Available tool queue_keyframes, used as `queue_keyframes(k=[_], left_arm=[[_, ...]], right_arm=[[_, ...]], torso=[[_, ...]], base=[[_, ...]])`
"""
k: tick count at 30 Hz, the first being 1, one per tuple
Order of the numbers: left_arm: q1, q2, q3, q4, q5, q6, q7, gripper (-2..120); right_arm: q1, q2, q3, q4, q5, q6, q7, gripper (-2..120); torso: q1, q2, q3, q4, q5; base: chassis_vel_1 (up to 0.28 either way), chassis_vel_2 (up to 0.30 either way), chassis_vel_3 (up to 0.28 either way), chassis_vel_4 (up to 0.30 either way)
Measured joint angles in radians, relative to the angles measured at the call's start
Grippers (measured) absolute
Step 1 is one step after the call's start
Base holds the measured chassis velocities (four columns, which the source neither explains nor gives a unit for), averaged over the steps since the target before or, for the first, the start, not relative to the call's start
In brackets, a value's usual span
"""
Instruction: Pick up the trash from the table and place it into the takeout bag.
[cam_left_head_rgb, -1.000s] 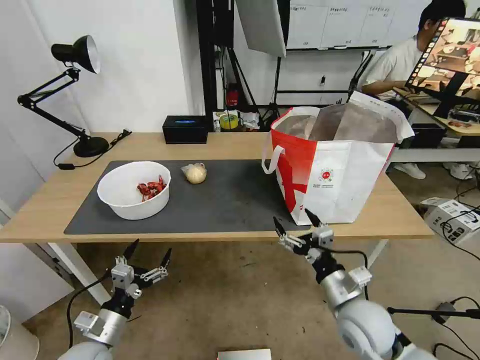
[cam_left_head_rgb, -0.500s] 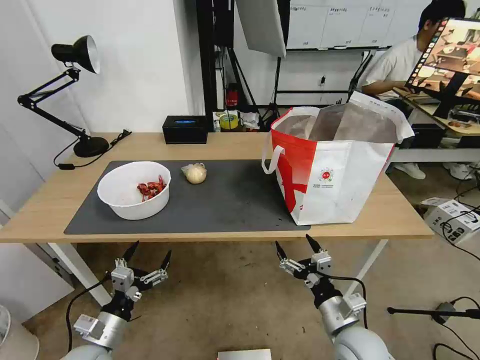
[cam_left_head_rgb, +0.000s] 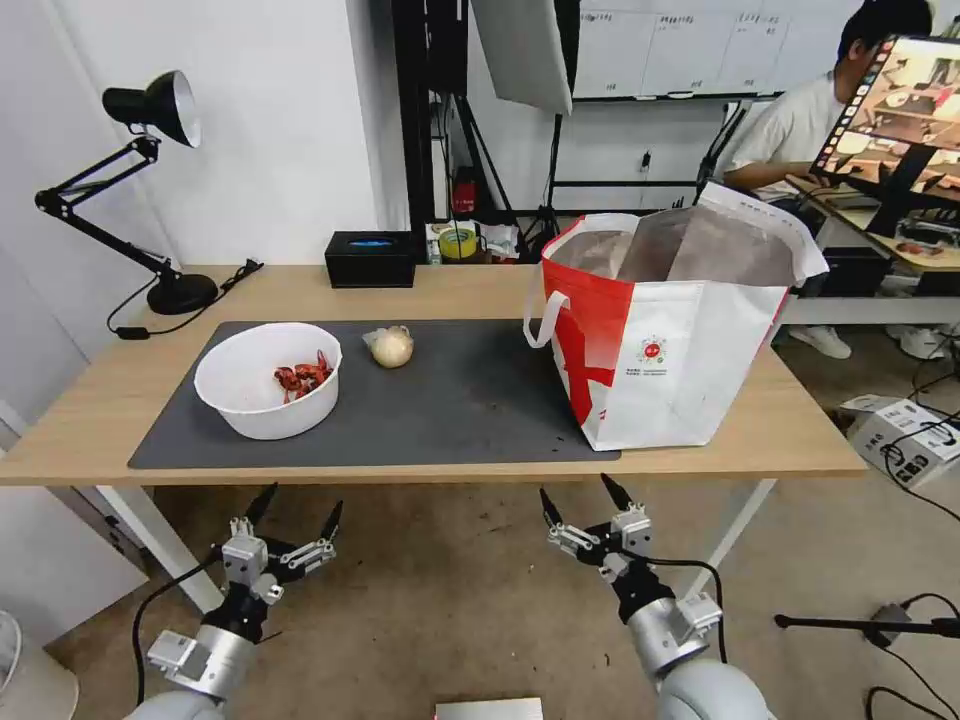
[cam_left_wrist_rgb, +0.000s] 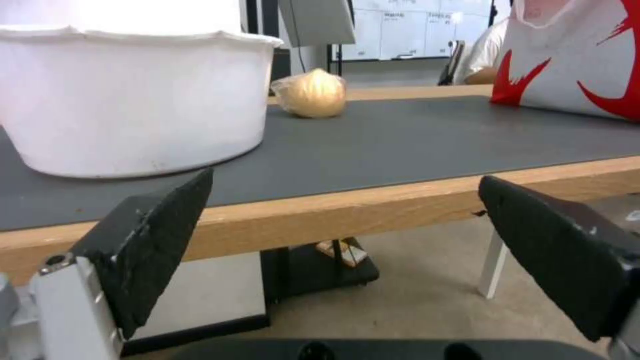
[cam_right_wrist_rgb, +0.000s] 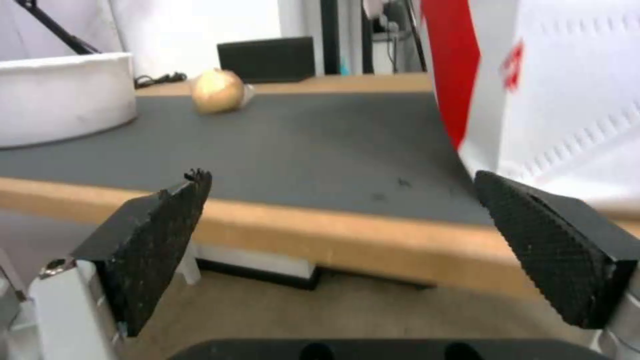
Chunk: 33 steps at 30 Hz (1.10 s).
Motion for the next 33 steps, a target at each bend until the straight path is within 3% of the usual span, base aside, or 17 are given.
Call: queue_keyframes(k=[6, 14, 17, 25, 33], left_arm=[[-0.005, 0.000, 0.002, 0.001, 0.000, 0.000, 0.000, 100], [-0.008, -0.002, 0.002, 0.003, 0.000, 0.000, 0.000, 100], [-0.006, -0.001, 0.001, 0.001, 0.001, 0.000, 0.000, 100], [0.000, 0.007, -0.007, 0.000, 0.003, 0.000, -0.002, 100], [0.011, 0.008, -0.014, 0.003, 0.008, -0.007, -0.002, 100]], right_arm=[[0.086, -0.044, -0.049, 0.003, 0.033, -0.017, 0.001, 100], [0.326, -0.064, -0.235, -0.053, 0.098, -0.082, 0.015, 100], [0.503, -0.035, -0.342, -0.105, 0.143, -0.133, 0.051, 100], [0.775, 0.050, -0.489, -0.237, 0.245, -0.245, 0.107, 100], [0.957, 0.144, -0.589, -0.404, 0.257, -0.269, 0.124, 100]], torso=[[0.000, 0.000, 0.000, 0.0000, 0.0000], [0.000, 0.000, 0.000, -0.0001, 0.0001], [0.000, 0.000, 0.000, 0.0002, -0.0002], [0.000, 0.000, 0.000, 0.0000, -0.0002], [0.000, 0.000, 0.000, 0.0001, -0.0001]], base=[[0.000, 0.000, 0.000, 0.000], [0.000, 0.000, 0.000, 0.000], [0.000, 0.000, 0.000, 0.000], [0.000, 0.000, 0.000, 0.000], [0.000, 0.000, 0.000, 0.000]])
